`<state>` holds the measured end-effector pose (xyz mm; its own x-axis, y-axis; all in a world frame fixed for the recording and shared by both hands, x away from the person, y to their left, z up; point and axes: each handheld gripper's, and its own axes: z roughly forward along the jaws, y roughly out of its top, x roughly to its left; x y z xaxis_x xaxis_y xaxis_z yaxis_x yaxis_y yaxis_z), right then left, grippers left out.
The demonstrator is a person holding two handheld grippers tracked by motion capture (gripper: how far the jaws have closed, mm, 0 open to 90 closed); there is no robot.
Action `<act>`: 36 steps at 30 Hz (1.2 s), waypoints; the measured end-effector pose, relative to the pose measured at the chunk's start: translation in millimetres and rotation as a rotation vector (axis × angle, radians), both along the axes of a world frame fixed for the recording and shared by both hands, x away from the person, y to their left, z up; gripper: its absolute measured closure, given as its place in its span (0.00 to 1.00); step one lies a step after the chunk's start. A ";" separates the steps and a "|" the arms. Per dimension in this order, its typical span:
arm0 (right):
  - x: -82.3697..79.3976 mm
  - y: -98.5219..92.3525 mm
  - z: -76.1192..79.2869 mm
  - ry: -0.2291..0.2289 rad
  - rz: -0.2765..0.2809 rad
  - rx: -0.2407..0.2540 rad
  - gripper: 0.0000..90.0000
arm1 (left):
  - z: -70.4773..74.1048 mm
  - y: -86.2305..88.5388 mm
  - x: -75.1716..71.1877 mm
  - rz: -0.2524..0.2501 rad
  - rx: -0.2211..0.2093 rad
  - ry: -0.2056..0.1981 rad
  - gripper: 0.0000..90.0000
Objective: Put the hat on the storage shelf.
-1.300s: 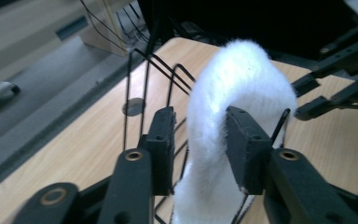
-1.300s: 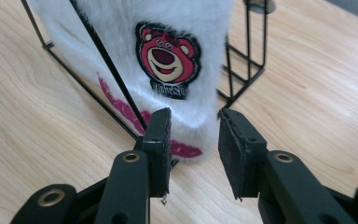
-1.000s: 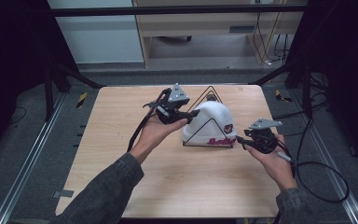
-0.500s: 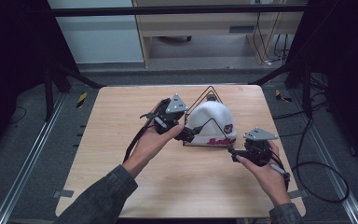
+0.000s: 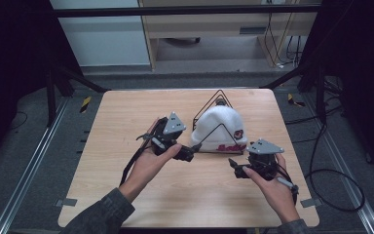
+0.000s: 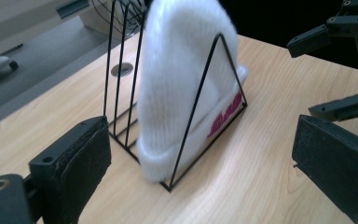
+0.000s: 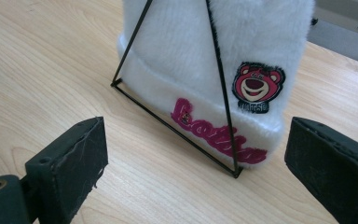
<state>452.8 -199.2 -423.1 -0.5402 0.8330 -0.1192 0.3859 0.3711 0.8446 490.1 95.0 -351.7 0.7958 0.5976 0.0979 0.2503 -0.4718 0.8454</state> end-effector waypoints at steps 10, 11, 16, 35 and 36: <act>-9.4 10.9 -11.2 -0.002 0.007 0.022 0.09 | -16.9 35.9 -17.5 0.039 0.031 -0.010 0.05; -10.9 13.1 -12.4 0.002 0.011 0.029 0.10 | -18.4 38.9 -18.6 0.043 0.035 -0.013 0.05; -14.3 23.1 -18.0 0.013 0.045 0.026 0.10 | -31.1 59.2 -22.3 0.072 0.068 -0.007 0.05; -6.2 69.2 -58.6 0.131 0.154 -0.021 0.11 | -85.5 127.6 -15.5 0.214 0.048 0.099 0.06; -5.4 70.7 -60.0 0.136 0.154 -0.024 0.11 | -89.5 133.2 -15.1 0.226 0.047 0.107 0.06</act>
